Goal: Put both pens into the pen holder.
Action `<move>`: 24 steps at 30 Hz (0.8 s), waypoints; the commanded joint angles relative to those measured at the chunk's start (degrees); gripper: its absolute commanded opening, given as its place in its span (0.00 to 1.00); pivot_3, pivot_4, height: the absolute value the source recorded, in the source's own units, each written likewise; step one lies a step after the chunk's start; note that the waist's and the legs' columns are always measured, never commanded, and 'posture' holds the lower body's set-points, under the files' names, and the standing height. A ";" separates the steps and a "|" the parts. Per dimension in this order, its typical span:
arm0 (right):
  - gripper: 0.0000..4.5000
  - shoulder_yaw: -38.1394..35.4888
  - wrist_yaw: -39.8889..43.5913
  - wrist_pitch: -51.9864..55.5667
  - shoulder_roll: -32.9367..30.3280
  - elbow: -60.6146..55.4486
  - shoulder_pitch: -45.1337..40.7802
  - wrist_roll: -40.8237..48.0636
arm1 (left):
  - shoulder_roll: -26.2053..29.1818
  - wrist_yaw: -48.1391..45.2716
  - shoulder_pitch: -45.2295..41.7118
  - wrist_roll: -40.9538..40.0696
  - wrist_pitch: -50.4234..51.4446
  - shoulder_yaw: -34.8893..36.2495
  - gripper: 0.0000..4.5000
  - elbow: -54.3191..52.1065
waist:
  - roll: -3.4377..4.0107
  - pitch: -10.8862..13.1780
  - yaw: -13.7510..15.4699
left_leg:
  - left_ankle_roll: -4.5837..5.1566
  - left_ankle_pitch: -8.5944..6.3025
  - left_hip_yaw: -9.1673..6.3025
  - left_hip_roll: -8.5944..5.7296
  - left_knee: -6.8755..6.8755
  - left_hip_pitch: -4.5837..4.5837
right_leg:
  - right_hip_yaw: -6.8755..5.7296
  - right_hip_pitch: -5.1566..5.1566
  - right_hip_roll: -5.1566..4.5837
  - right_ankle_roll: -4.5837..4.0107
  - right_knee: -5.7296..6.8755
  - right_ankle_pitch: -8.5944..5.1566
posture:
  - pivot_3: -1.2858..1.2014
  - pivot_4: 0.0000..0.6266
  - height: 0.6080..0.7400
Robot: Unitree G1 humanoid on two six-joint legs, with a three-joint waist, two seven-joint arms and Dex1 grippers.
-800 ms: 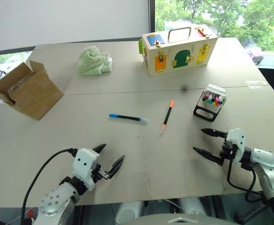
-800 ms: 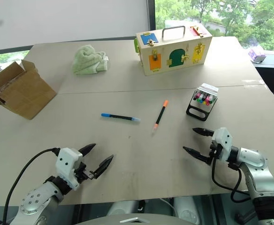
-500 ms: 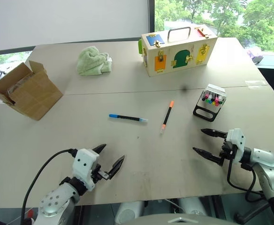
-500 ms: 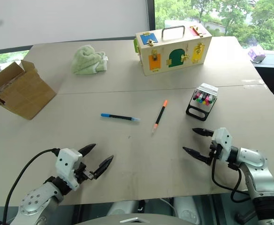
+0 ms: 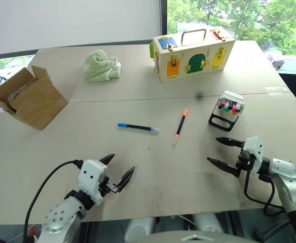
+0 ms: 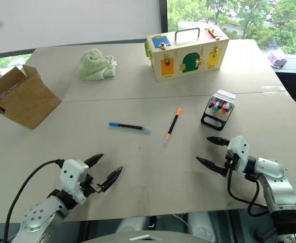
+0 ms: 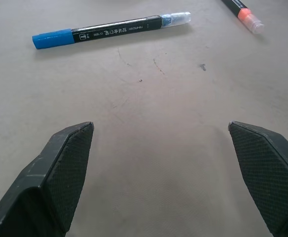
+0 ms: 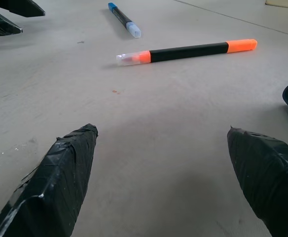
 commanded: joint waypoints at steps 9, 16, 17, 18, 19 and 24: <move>0.99 1.80 2.25 5.62 -0.20 -6.04 -1.60 3.36 | 11.65 -11.21 -9.44 -2.80 0.99 1.09 1.00 -0.26 | 0.02 -0.01 -0.02 | -0.01 0.00 -0.01 0.00 0.04 0.04 | -0.01 0.00 0.02 0.00 0.11 0.00 | 0.52 0.24 1.00; 0.99 3.21 -0.68 10.06 0.38 -10.43 -3.90 3.35 | 20.85 -25.64 -31.18 -0.89 -6.77 -1.74 1.00 22.83 | 0.07 0.00 0.03 | -0.03 0.02 -0.02 -0.02 0.08 0.07 | -0.04 -0.01 0.04 -0.01 0.20 0.00 | 0.52 0.24 1.00; 0.99 3.21 -1.63 9.72 0.49 -10.74 -4.13 2.49 | 21.14 -28.03 -34.28 -1.04 -7.42 -2.62 1.00 26.47 | 0.07 0.01 0.05 | -0.05 0.03 -0.05 -0.03 0.09 0.05 | -0.07 -0.03 0.04 -0.01 0.20 0.00 | 0.52 0.24 1.00; 0.99 3.14 -2.81 9.97 0.63 -11.17 -4.43 1.90 | 21.31 -30.95 -37.27 -1.58 -7.39 -3.69 1.00 29.71 | 0.07 0.01 0.09 | -0.15 0.09 -0.06 -0.05 0.09 0.04 | -0.08 -0.03 0.03 -0.01 0.20 0.00 | 0.52 0.24 1.00; 0.99 2.86 -4.34 11.19 0.32 -12.45 -4.63 1.52 | 21.08 -34.30 -41.85 -1.46 -7.75 -5.39 1.00 34.39 | 0.07 0.01 0.06 | -0.25 0.15 -0.05 -0.06 0.09 0.02 | -0.09 -0.04 0.03 -0.01 0.19 0.00 | 0.52 0.24 1.00; 0.99 1.77 -8.57 16.77 -2.09 -20.87 -3.20 1.90 | 20.32 -47.32 -59.28 5.59 -17.63 -13.76 1.00 58.44 | -0.01 -0.02 -0.23 | -0.28 0.18 0.02 -0.15 0.26 -0.39 | -0.21 -0.54 0.02 0.01 0.45 0.01 | 0.52 0.24 1.00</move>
